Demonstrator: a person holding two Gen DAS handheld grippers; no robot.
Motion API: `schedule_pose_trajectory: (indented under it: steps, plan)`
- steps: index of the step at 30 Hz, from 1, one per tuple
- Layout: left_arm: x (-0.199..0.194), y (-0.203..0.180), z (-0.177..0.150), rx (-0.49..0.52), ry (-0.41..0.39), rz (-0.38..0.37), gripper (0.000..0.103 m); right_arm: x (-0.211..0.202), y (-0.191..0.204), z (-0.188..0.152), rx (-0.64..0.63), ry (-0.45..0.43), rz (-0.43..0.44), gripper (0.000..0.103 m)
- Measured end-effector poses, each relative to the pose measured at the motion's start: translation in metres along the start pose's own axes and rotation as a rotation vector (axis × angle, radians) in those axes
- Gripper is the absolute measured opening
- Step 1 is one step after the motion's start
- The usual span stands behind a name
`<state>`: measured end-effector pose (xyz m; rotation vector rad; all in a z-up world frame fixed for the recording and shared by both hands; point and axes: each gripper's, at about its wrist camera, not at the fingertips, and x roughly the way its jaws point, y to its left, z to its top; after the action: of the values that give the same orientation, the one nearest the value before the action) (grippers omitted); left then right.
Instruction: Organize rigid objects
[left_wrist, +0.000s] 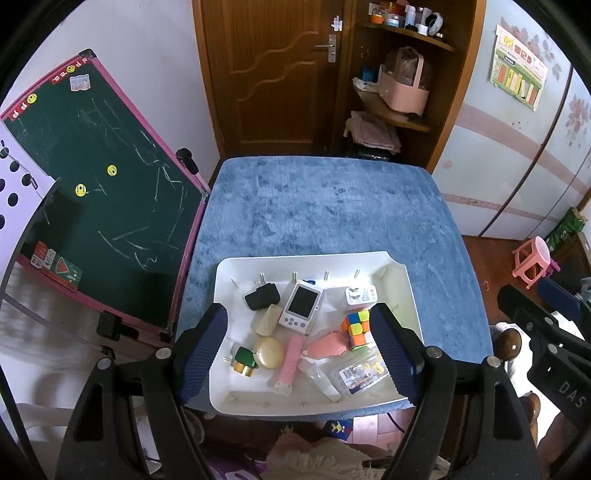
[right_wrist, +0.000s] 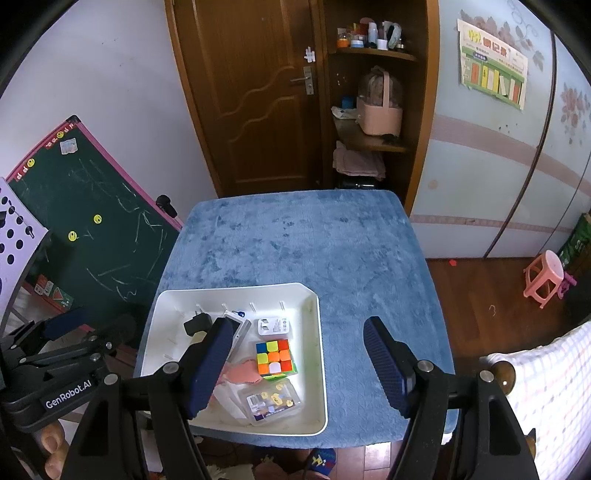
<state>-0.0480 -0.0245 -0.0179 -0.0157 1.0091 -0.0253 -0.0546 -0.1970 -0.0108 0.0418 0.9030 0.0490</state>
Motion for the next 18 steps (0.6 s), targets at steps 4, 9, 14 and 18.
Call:
schedule_pose_trajectory:
  steps: [4, 9, 14, 18]
  plan:
    - [0.0003, -0.0002, 0.0000, 0.003, 0.000, 0.001, 0.082, 0.0002, 0.0029, -0.0009, 0.006, 0.001, -0.004, 0.074]
    - [0.0010, -0.0006, -0.0002, 0.003, 0.001, 0.001, 0.082, 0.0004, 0.0051, -0.0011, 0.011, 0.000, -0.005, 0.074]
    - [0.0002, -0.0016, 0.0006, 0.003, 0.008, 0.002, 0.082, 0.0029, 0.0022, -0.0003, 0.009, 0.009, 0.002, 0.074]
    - [0.0009, -0.0023, 0.0018, 0.004, 0.010, 0.003, 0.082, 0.0044, 0.0001, 0.0008, 0.005, 0.010, 0.005, 0.074]
